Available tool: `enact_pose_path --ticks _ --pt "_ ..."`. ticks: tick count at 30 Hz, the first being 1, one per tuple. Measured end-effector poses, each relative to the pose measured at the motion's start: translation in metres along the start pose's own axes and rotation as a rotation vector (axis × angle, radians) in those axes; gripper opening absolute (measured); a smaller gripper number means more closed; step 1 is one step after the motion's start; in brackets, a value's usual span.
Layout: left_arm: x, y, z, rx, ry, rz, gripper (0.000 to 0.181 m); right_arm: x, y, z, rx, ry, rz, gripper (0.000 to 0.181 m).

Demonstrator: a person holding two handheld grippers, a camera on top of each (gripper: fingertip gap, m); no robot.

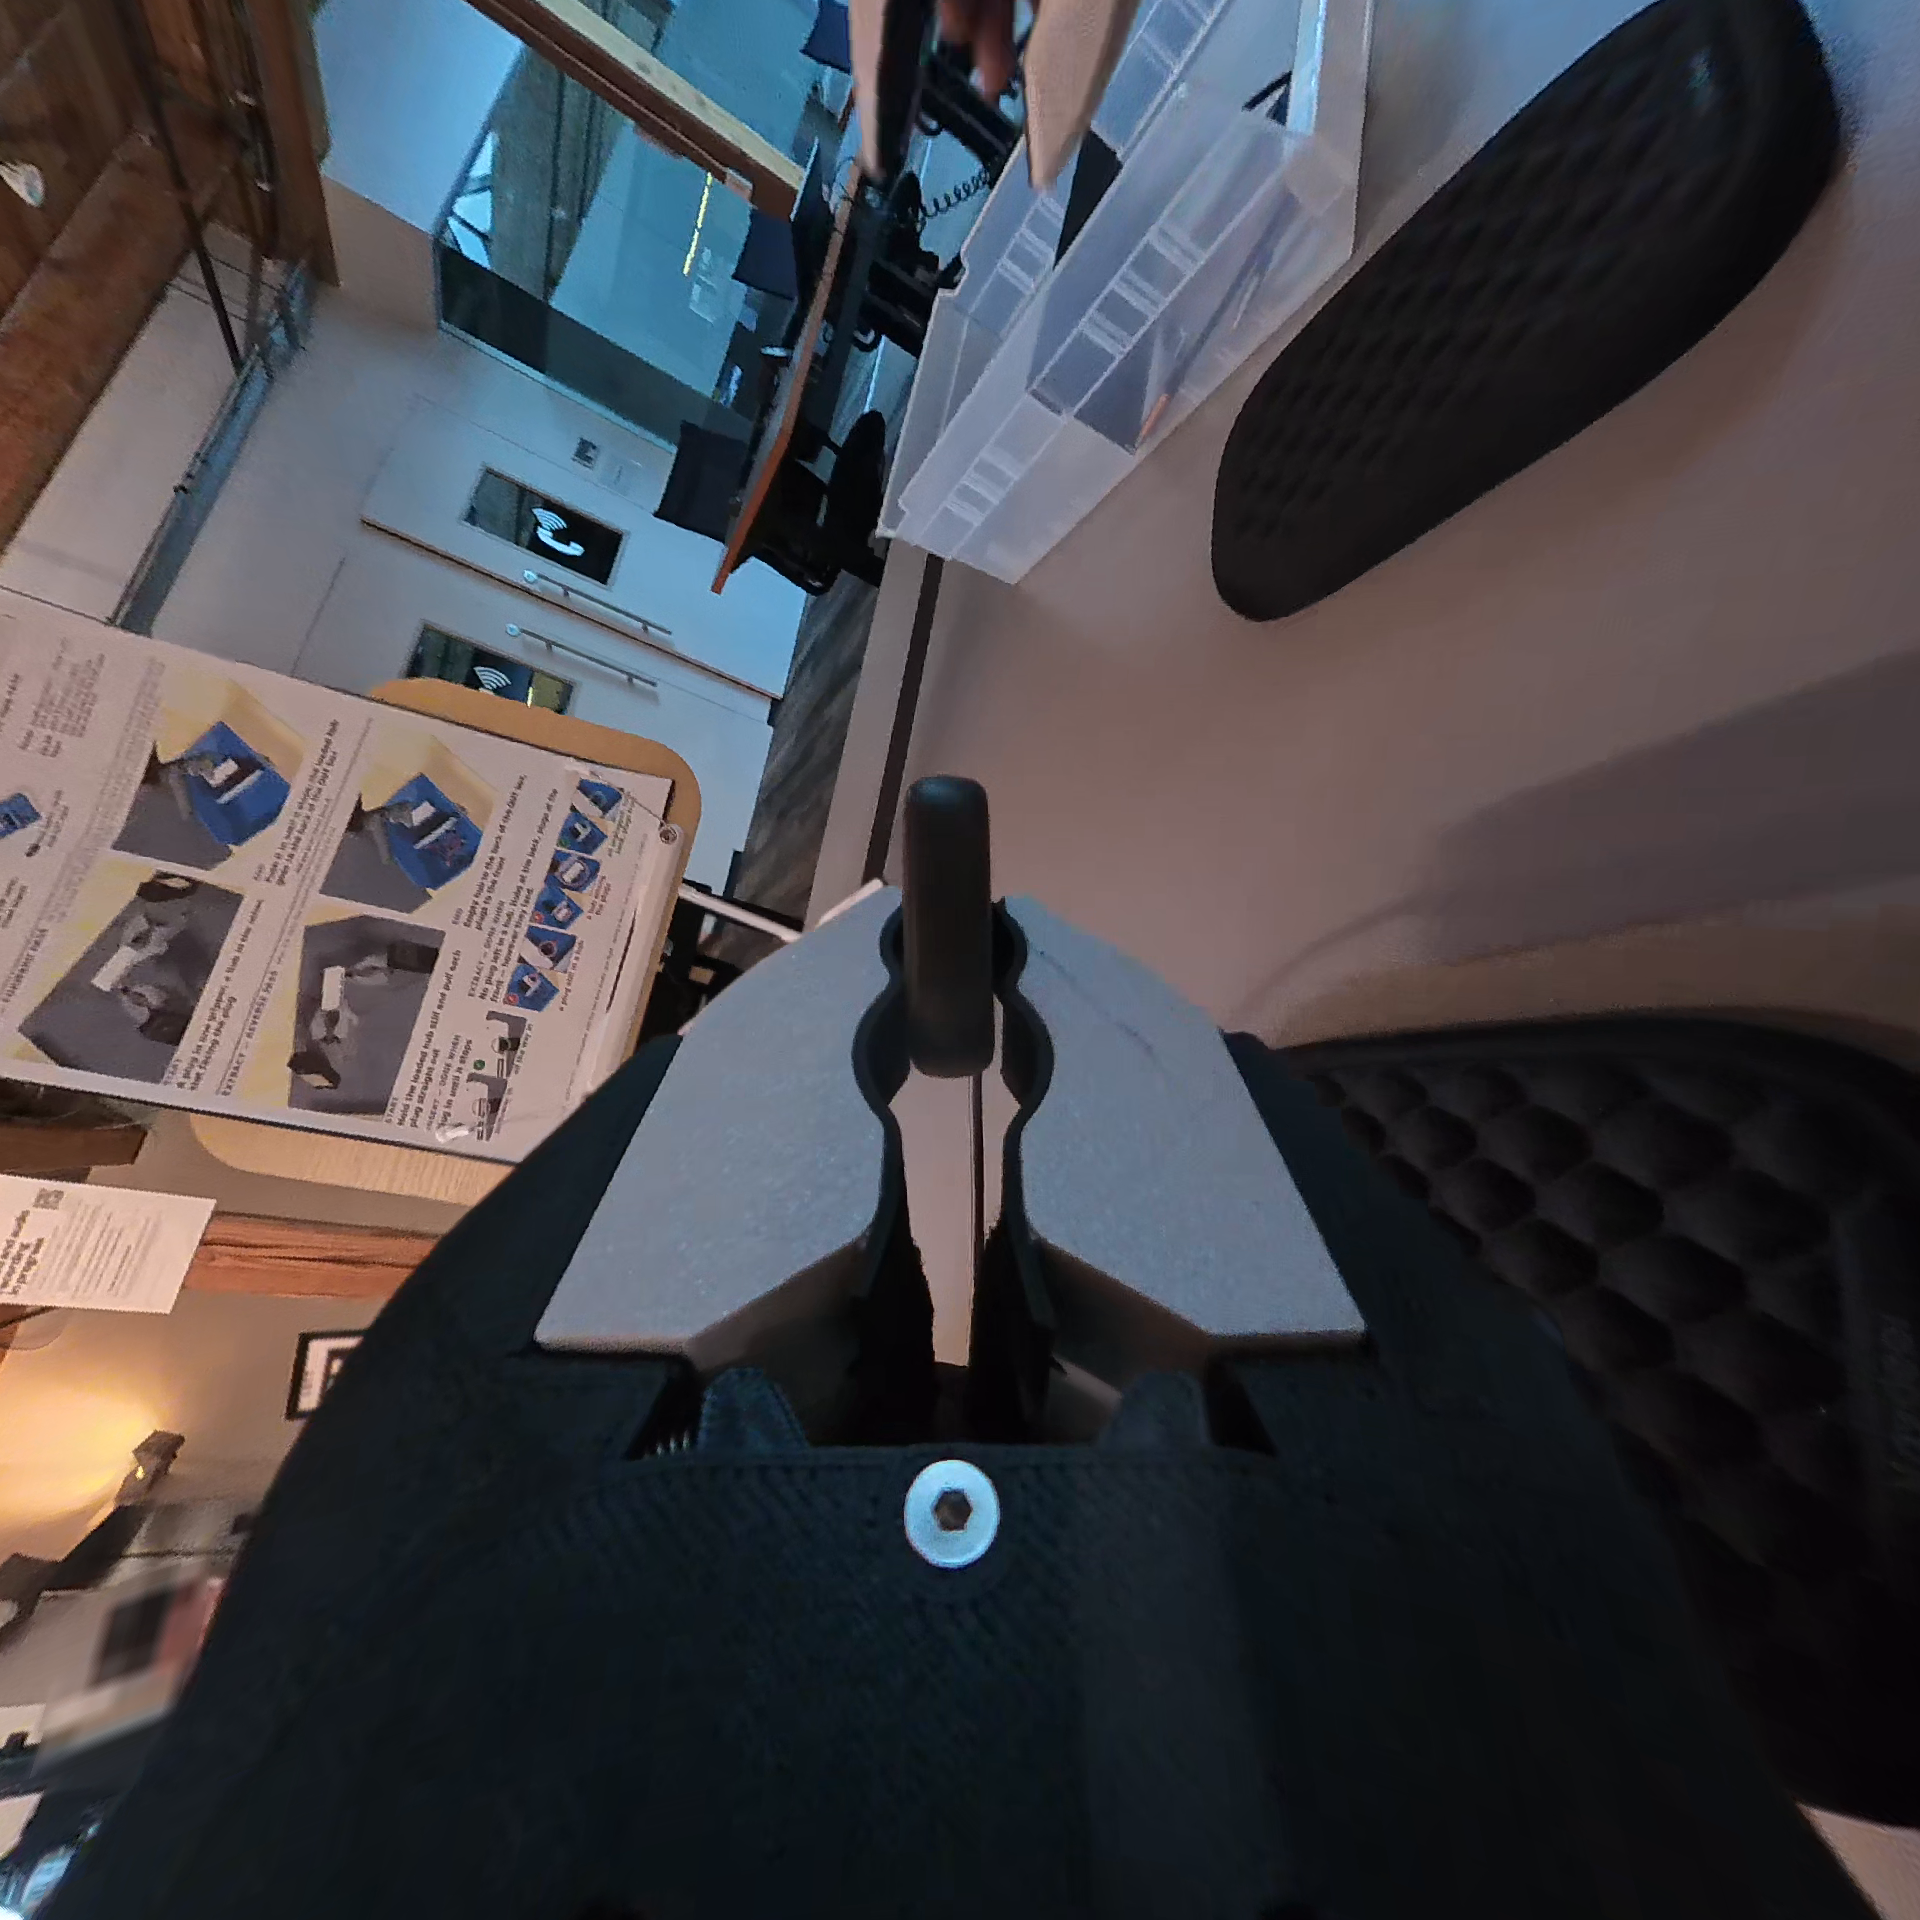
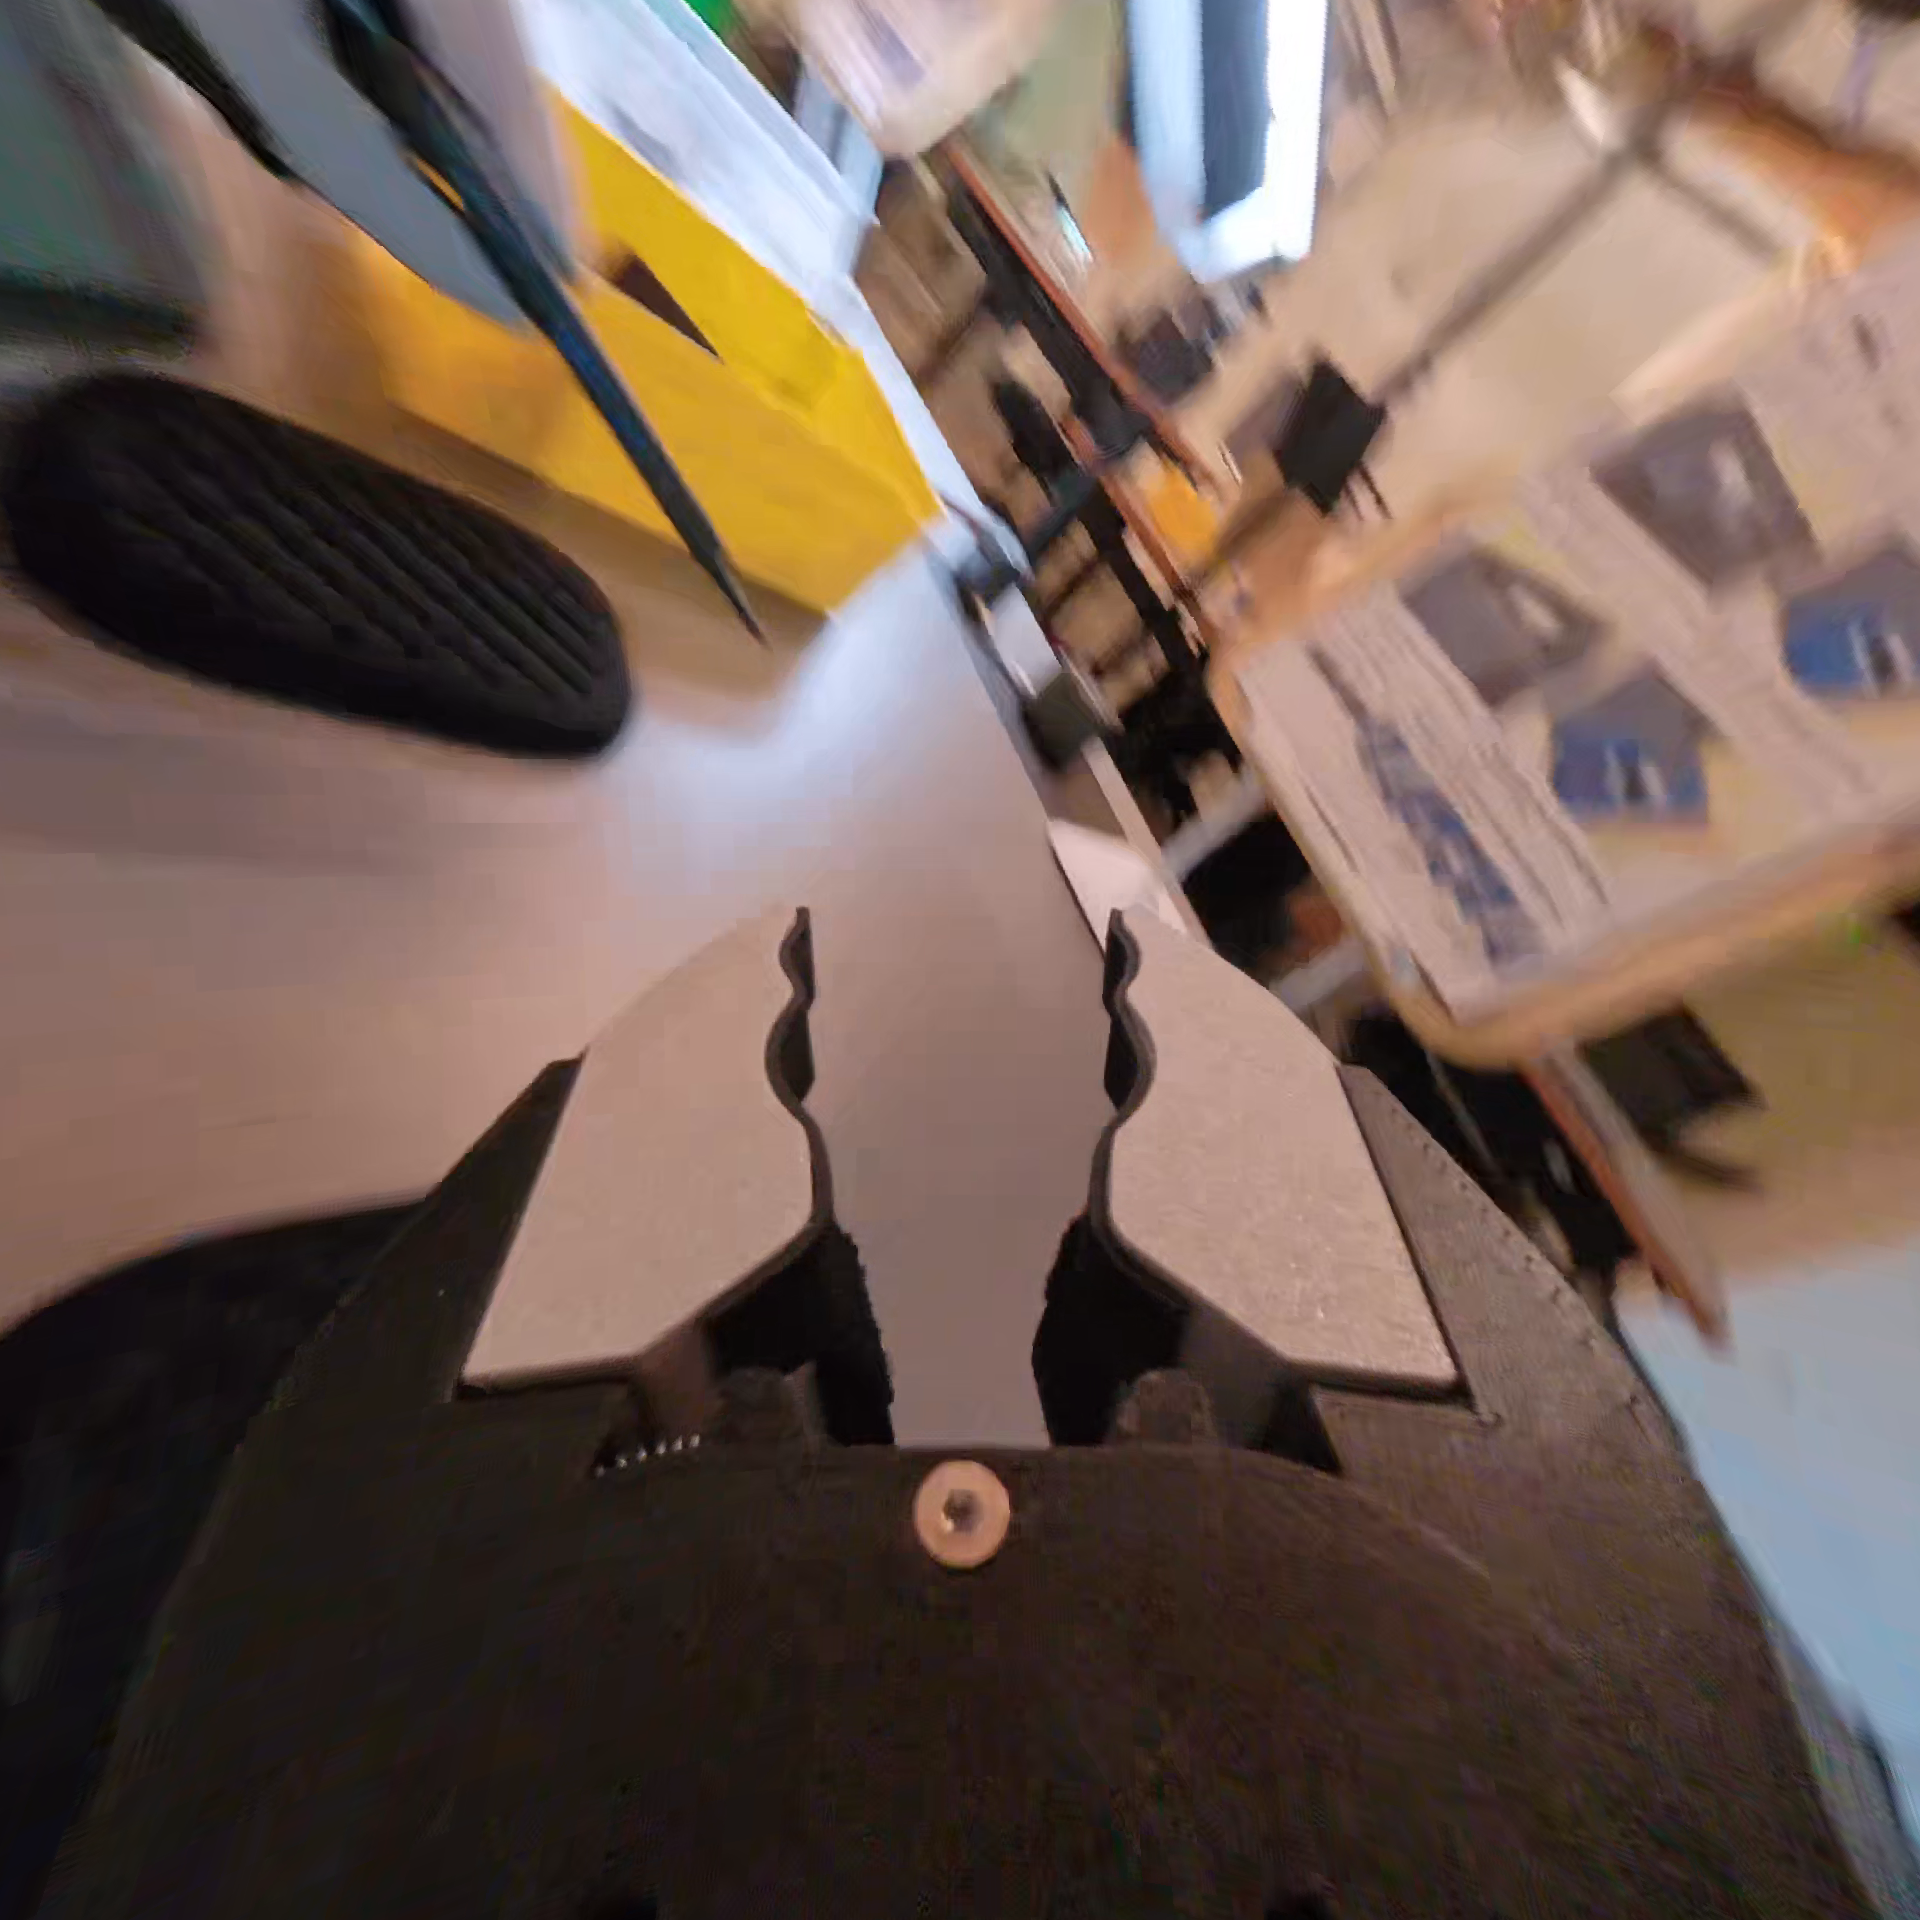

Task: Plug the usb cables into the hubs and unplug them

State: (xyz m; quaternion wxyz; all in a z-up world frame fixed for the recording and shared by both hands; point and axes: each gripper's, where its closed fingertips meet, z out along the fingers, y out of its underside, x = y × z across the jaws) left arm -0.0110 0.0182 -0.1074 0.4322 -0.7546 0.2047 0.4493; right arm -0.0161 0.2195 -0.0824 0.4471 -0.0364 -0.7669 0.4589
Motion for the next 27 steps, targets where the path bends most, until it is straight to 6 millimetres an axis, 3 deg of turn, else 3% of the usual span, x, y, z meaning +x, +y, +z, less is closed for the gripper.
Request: enact_pose_path --ticks 3,7,12,14,15,18,20,23,27 --pt "0.004 -0.011 0.002 0.047 0.018 0.007 0.013 -0.044 -0.049 0.042 0.181 -0.117 -0.161 0.055" --pt "0.011 -0.028 0.004 0.117 0.045 0.015 0.013 -0.081 -0.073 0.088 0.257 -0.110 -0.402 0.052" --pt "0.016 -0.044 0.004 0.202 0.072 0.004 0.013 -0.112 -0.091 0.108 0.347 -0.157 -0.447 0.039" --pt "0.018 -0.050 0.004 0.238 0.077 -0.005 0.013 -0.116 -0.088 0.112 0.319 -0.143 -0.483 0.019" --pt "0.018 -0.053 0.004 0.252 0.075 -0.010 0.012 -0.114 -0.087 0.113 0.299 -0.113 -0.506 0.018" --pt "0.011 -0.056 0.006 0.277 0.019 -0.020 0.019 -0.100 -0.088 0.106 0.257 -0.030 -0.532 0.012" --pt "-0.002 -0.063 0.002 0.348 -0.061 -0.061 0.029 -0.075 -0.087 0.094 0.203 0.080 -0.580 0.012" --pt "-0.026 -0.068 -0.009 0.451 -0.180 -0.167 0.047 -0.023 -0.085 0.065 0.134 0.235 -0.572 0.012" --pt "-0.054 -0.063 -0.026 0.552 -0.288 -0.345 0.062 0.059 -0.069 0.008 0.114 0.427 -0.392 0.012"
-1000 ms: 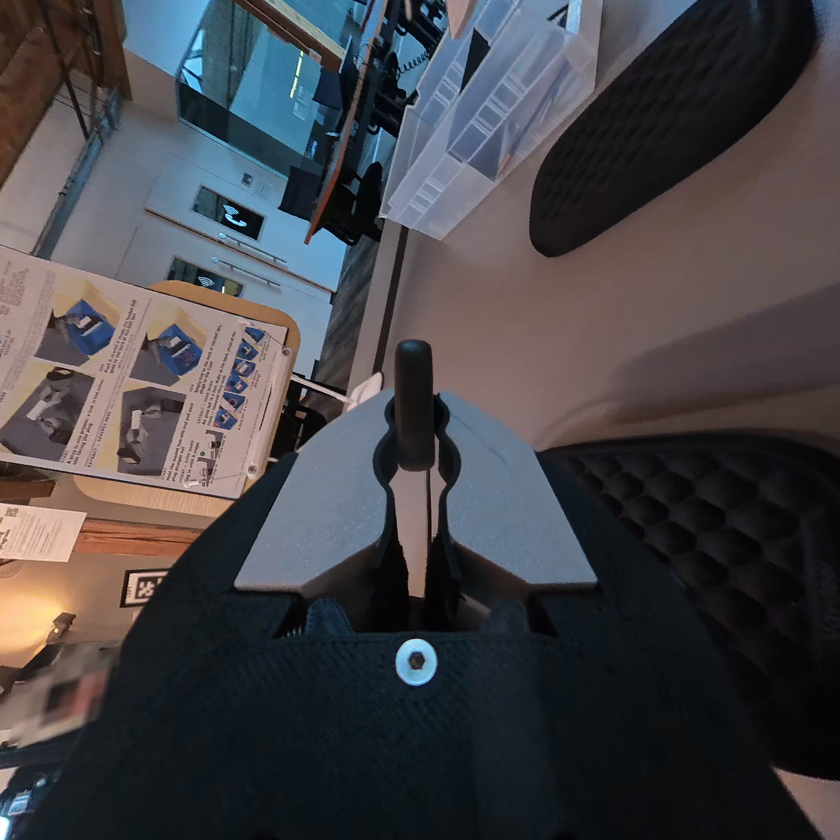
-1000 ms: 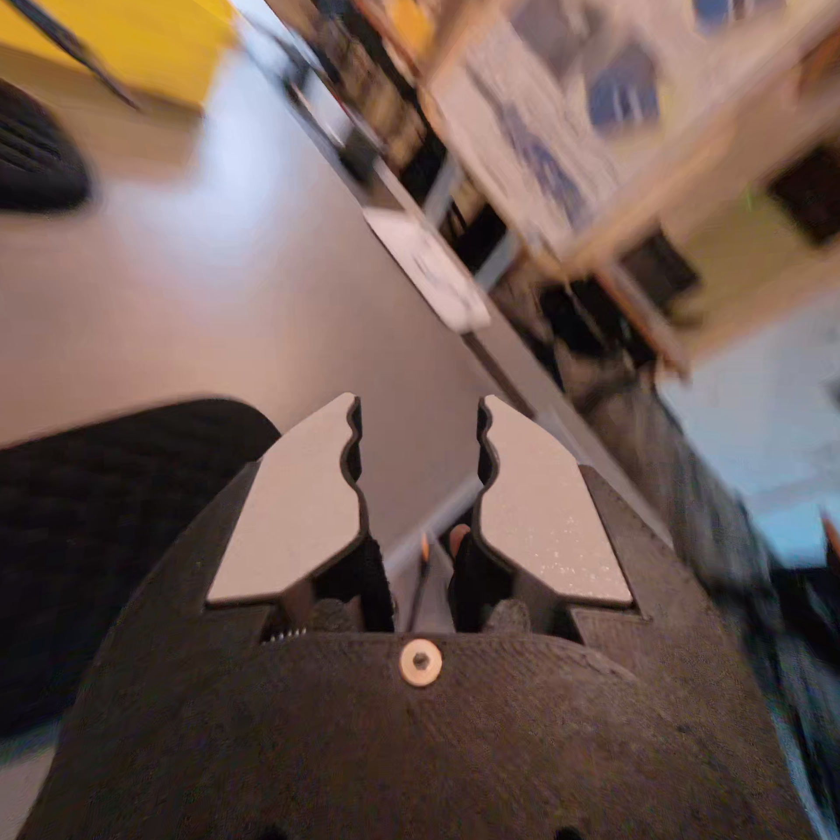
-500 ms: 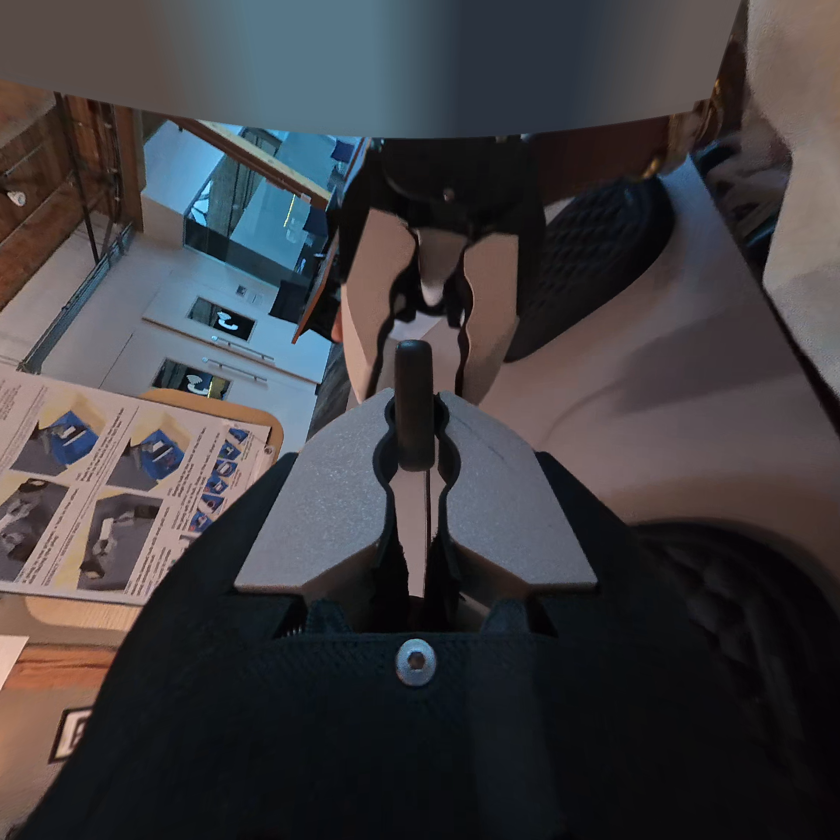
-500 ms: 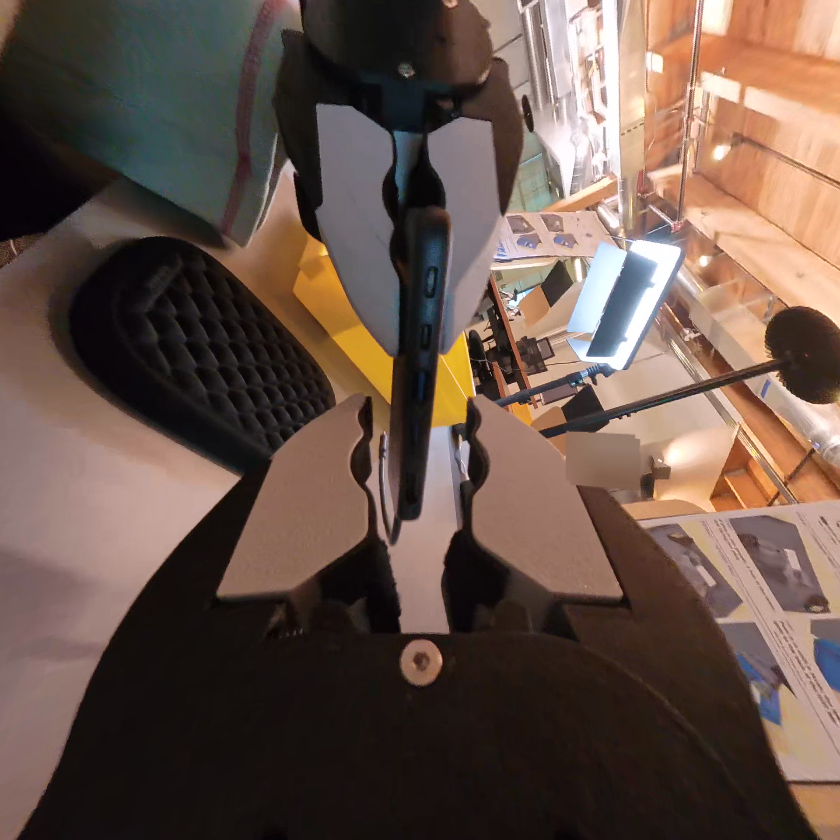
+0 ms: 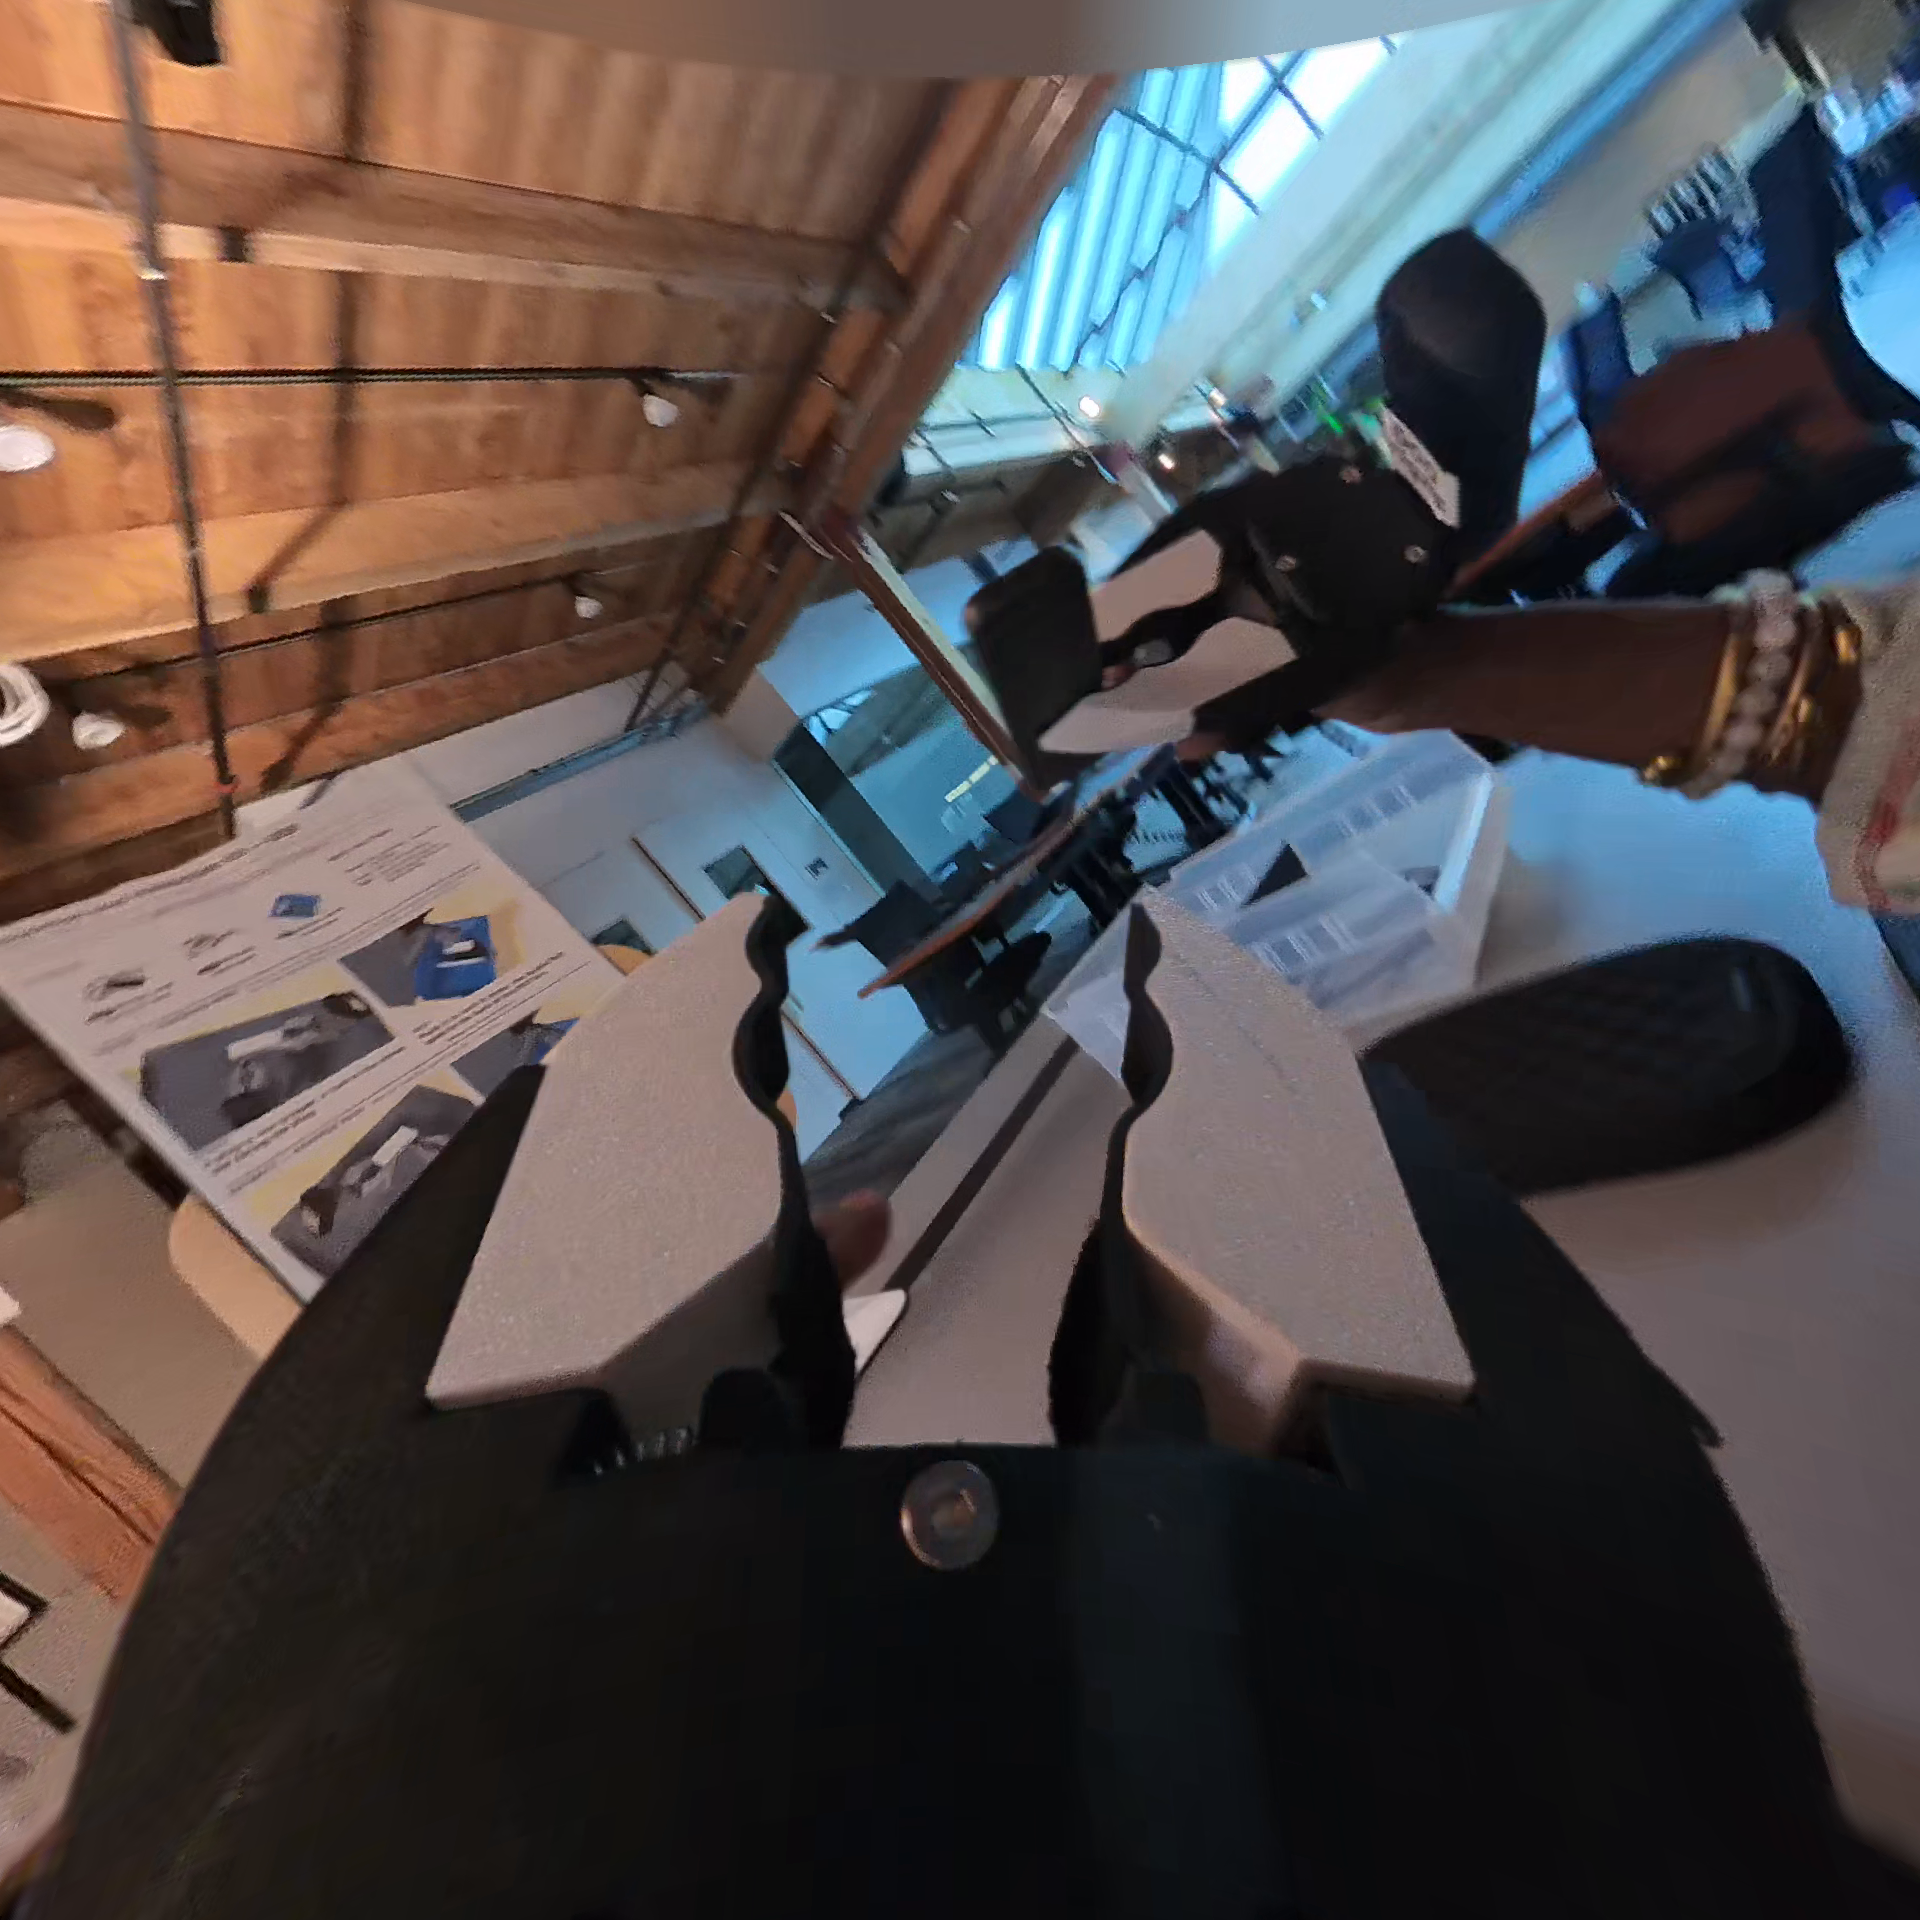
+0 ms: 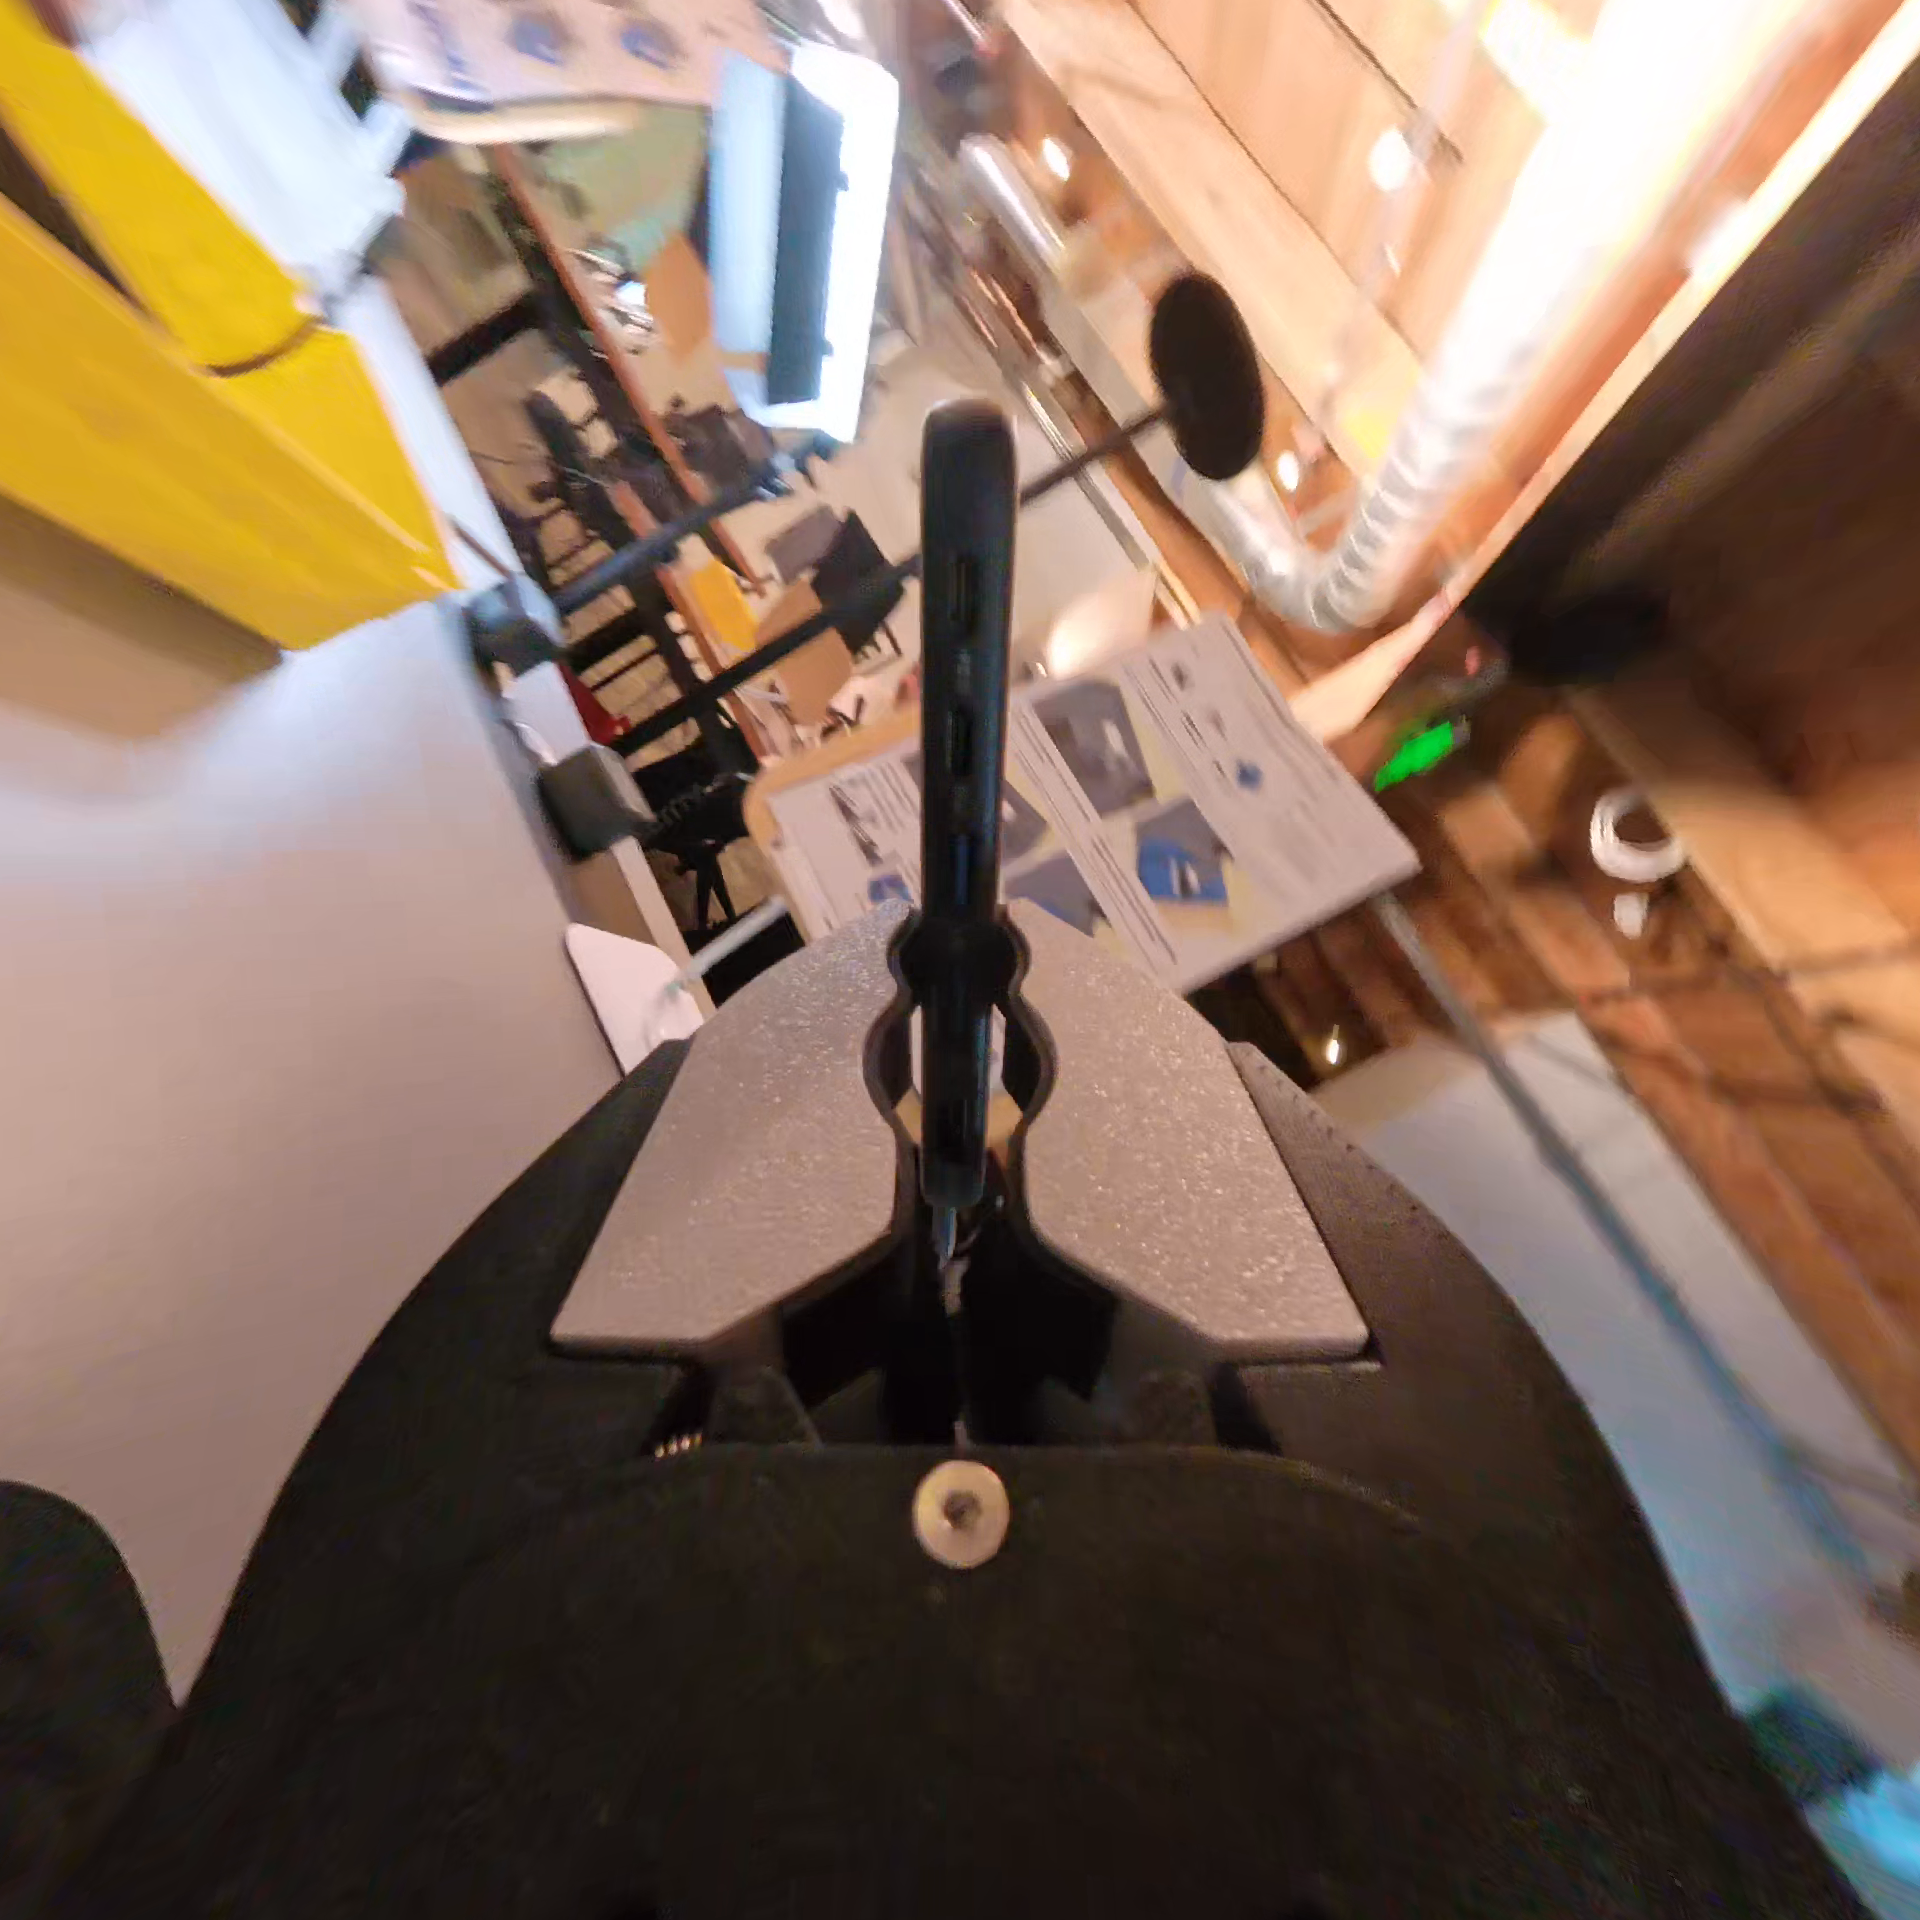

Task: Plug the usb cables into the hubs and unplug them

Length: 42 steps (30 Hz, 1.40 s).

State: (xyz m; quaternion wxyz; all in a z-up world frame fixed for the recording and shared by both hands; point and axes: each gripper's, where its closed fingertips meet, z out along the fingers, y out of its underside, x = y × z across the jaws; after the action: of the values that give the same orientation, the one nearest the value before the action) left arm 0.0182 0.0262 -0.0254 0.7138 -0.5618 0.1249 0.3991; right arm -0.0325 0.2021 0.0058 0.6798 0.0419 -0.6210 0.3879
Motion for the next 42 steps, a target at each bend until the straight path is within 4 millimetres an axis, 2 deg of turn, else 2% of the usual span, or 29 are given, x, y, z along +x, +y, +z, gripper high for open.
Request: enact_pose_path --ticks 2,4,6,8,10,13,17,19,22,23,30,35,42 --pt "-0.014 -0.003 -0.004 0.046 -0.060 -0.068 0.068 0.038 0.032 -0.014 -0.059 0.059 0.121 0.012" --pt "-0.027 -0.005 -0.008 0.084 -0.112 -0.139 0.075 0.066 0.068 -0.028 -0.124 0.096 0.205 0.012" --pt "-0.038 -0.003 -0.011 0.099 -0.157 -0.201 0.084 0.086 0.109 -0.041 -0.229 0.140 0.203 0.012" --pt "-0.045 -0.001 -0.013 0.104 -0.185 -0.232 0.093 0.093 0.150 -0.052 -0.358 0.155 0.106 0.012" --pt "-0.048 0.000 -0.014 0.102 -0.203 -0.233 0.098 0.086 0.189 -0.058 -0.495 0.108 0.026 0.012" --pt "-0.048 0.002 -0.012 0.084 -0.202 -0.213 0.100 0.057 0.242 -0.062 -0.676 -0.039 -0.026 0.012" --pt "-0.046 0.003 -0.011 0.068 -0.190 -0.211 0.100 0.012 0.299 -0.067 -0.836 -0.262 -0.017 0.012" --pt "-0.047 0.002 -0.011 0.068 -0.190 -0.209 0.100 -0.005 0.321 -0.073 -0.913 -0.360 0.011 0.012" --pt "-0.049 0.000 -0.012 0.065 -0.194 -0.196 0.100 -0.027 0.335 -0.081 -0.981 -0.497 0.121 0.024" --pt "-0.050 -0.001 -0.013 0.062 -0.195 -0.194 0.100 -0.028 0.336 -0.082 -0.993 -0.507 0.138 0.027" --pt "-0.052 0.003 -0.014 0.054 -0.204 -0.203 0.099 -0.013 0.328 -0.083 -0.936 -0.398 0.203 0.047" --pt "-0.051 0.003 -0.013 0.055 -0.203 -0.203 0.099 -0.008 0.329 -0.088 -0.927 -0.358 0.209 0.050" --pt "-0.052 0.003 -0.013 0.039 -0.201 -0.190 0.099 0.000 0.323 -0.084 -0.953 -0.387 0.168 0.047"
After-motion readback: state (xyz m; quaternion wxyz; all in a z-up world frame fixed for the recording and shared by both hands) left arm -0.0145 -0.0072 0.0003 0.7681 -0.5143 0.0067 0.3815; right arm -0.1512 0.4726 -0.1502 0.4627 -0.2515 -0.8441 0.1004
